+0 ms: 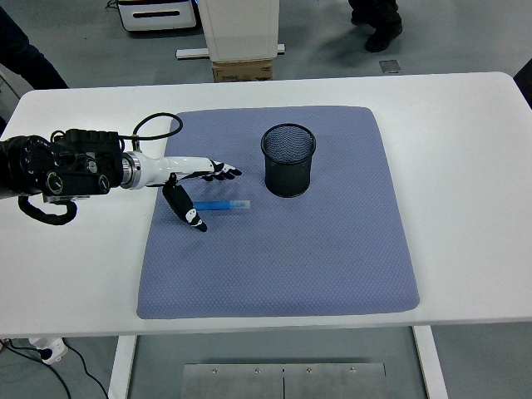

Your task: Left hand places marker in pen holder

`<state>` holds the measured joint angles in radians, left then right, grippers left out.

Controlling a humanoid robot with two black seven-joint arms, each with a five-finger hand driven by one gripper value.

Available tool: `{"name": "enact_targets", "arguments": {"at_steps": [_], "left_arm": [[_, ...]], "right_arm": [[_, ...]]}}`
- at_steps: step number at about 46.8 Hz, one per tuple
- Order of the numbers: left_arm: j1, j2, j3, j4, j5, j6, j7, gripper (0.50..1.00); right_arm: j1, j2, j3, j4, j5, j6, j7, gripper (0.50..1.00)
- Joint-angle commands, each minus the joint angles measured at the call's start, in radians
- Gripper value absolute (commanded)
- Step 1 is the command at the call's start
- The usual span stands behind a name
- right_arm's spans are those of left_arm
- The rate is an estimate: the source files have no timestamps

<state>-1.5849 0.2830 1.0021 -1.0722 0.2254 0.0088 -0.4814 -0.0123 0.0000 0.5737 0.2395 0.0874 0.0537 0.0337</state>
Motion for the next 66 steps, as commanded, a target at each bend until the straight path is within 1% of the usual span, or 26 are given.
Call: {"name": "enact_targets", "arguments": {"at_steps": [1,2,4,8,11,12,16,20,30,31,32,44,50,54,59,62,66], "left_arm": [[0.0,-0.005,0.0,0.0,0.005,0.013,0.0,1.0],[0.0,-0.007,0.0,0.0,0.006,0.013,-0.002,1.0],[0.0,-0.01,0.0,0.0,0.008,0.013,-0.003,0.965],[-0.003,-0.01,0.0,0.0,0.011,0.013,-0.009,0.921],[-0.003,-0.01,0.0,0.0,0.012,0.016,-0.011,0.915],[-0.004,-0.011,0.0,0.0,0.017,0.016,-0.013,0.883],[-0.003,-0.011,0.0,0.0,0.043,0.016,-0.013,0.816],[-0.003,-0.011,0.0,0.0,0.063,0.017,-0.019,0.78],[-0.001,-0.013,0.0,0.0,0.068,0.028,-0.019,0.78],[-0.001,-0.024,0.0,0.0,0.078,0.057,-0.019,0.78],[0.0,-0.024,0.001,0.0,0.081,0.06,-0.019,0.78],[0.0,-0.025,0.001,0.0,0.109,0.069,-0.019,0.78],[0.002,-0.025,0.0,0.002,0.109,0.069,-0.019,0.76],[0.006,-0.025,0.001,0.002,0.109,0.069,-0.019,0.725],[0.006,-0.025,0.001,0.002,0.114,0.071,-0.019,0.704],[0.008,-0.025,0.001,0.002,0.114,0.072,-0.019,0.678],[0.008,-0.03,0.001,0.002,0.114,0.072,-0.019,0.675]], "right_arm": [[0.0,0.0,0.0,0.0,0.0,0.0,0.0,1.0],[0.0,0.0,0.0,0.0,0.0,0.0,0.0,1.0],[0.0,0.0,0.0,0.0,0.0,0.0,0.0,1.0],[0.0,0.0,0.0,0.0,0.0,0.0,0.0,1.0],[0.0,0.0,0.0,0.0,0.0,0.0,0.0,1.0],[0.0,0.0,0.0,0.0,0.0,0.0,0.0,1.0],[0.0,0.0,0.0,0.0,0.0,0.0,0.0,1.0],[0.0,0.0,0.0,0.0,0.0,0.0,0.0,1.0],[0.0,0.0,0.0,0.0,0.0,0.0,0.0,1.0],[0.0,0.0,0.0,0.0,0.0,0.0,0.0,1.0],[0.0,0.0,0.0,0.0,0.0,0.0,0.0,1.0],[0.0,0.0,0.0,0.0,0.0,0.0,0.0,1.0],[0.0,0.0,0.0,0.0,0.0,0.0,0.0,1.0],[0.0,0.0,0.0,0.0,0.0,0.0,0.0,1.0],[0.0,0.0,0.0,0.0,0.0,0.0,0.0,1.0],[0.0,0.0,0.0,0.0,0.0,0.0,0.0,1.0],[0.0,0.0,0.0,0.0,0.0,0.0,0.0,1.0]]}}
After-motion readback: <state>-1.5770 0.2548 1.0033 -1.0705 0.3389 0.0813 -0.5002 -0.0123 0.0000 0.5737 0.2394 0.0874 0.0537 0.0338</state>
